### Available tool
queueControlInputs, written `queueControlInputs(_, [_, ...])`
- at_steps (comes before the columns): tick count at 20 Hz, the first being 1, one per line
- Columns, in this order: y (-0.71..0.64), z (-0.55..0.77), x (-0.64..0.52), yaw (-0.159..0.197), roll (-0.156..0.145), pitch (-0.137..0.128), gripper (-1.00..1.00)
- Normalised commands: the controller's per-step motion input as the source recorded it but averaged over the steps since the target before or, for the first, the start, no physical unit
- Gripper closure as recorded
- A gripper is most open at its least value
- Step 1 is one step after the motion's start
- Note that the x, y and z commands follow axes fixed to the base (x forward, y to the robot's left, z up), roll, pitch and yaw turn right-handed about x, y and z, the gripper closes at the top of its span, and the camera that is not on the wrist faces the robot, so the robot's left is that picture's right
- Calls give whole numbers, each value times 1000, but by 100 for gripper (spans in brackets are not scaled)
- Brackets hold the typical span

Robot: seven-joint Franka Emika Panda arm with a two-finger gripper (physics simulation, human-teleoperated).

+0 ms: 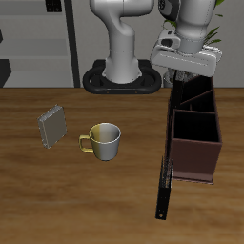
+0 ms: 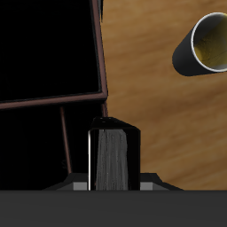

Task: Place the right black book into the left desk caddy's front compartment

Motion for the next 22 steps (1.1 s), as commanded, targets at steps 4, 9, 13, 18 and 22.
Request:
queueControlInputs(4, [103, -31, 97, 8, 4, 0, 100])
queueControlInputs(9, [217, -96, 19, 1, 43, 12, 100])
queueControlInputs(13, [137, -107, 52, 7, 28, 21, 100])
queueControlInputs(18, [93, -110, 82, 3, 16, 12, 100])
queueControlInputs(22, [28, -167, 88, -2, 4, 11, 100])
